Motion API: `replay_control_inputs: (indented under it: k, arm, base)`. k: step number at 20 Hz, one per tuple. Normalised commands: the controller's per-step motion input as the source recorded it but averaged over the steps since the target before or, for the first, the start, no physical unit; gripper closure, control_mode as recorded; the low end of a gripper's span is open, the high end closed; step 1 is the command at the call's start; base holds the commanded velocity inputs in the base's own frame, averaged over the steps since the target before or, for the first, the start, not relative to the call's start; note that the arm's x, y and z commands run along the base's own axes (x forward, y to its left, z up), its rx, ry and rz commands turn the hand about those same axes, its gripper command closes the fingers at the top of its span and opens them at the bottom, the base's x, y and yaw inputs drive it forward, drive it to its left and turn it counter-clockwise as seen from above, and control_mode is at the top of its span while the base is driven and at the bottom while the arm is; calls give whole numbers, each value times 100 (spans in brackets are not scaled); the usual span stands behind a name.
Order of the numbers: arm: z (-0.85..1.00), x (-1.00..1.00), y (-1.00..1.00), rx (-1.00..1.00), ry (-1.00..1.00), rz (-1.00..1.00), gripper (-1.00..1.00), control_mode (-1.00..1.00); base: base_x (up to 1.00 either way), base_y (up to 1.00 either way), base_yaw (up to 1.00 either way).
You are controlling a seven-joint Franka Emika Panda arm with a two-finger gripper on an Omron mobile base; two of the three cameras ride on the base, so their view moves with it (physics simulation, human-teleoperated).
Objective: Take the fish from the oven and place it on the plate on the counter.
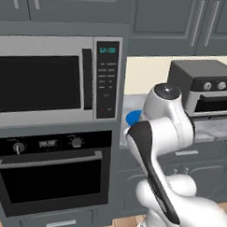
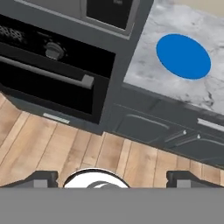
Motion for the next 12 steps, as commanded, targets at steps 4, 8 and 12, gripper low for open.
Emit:
replay_control_inputs:
  k: [4,8,12]
  arm:
    - [-1,-41,80,-22,1,6,-100,-100]
    - [-7,-43,89,-30,-13,0,-100,-100]
    - [-12,-22,63,-27,-7,8,-100,-100]
  base:
    - [0,0,0]
    - [0,0,0]
    - [0,0,0]
